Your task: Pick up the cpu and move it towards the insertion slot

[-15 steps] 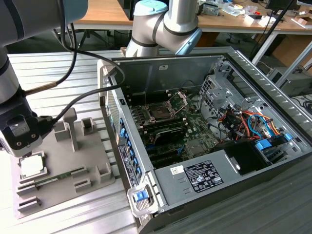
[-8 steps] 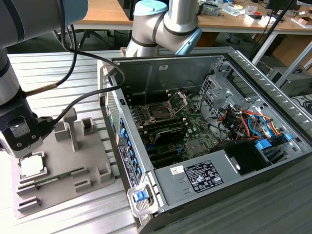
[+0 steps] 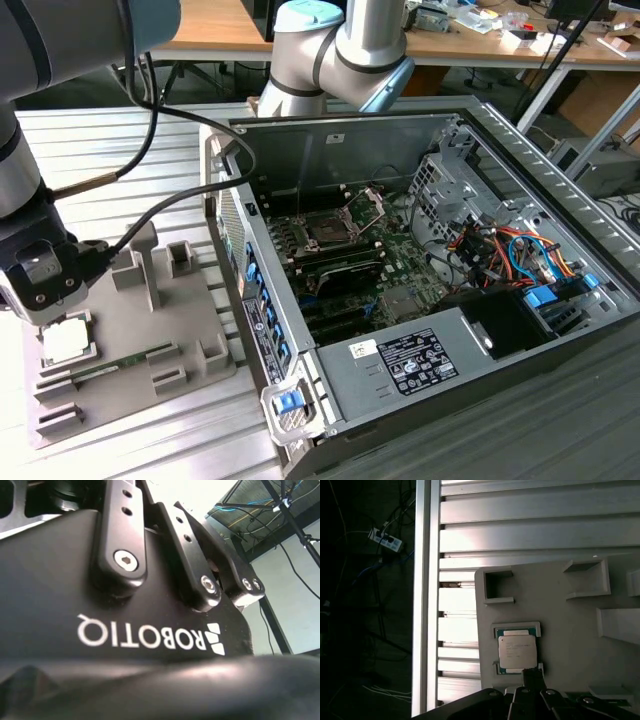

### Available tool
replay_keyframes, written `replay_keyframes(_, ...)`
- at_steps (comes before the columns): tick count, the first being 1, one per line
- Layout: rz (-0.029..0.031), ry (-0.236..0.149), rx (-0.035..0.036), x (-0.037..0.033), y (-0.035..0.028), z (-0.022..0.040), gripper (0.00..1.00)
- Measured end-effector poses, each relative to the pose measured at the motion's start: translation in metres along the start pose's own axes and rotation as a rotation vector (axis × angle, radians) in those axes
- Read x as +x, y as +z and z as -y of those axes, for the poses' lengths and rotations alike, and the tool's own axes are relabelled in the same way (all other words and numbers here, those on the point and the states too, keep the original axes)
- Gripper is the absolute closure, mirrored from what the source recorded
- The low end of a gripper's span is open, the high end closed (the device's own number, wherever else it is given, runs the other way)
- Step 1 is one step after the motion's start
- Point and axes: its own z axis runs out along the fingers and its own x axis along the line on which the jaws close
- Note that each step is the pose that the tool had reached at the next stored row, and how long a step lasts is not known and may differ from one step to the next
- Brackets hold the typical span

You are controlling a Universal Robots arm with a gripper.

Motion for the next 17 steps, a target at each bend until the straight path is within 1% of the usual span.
replay_keyframes(17, 0.0, 0.0, 0.0001, 0.0, 0.0039, 0.0003, 0.89)
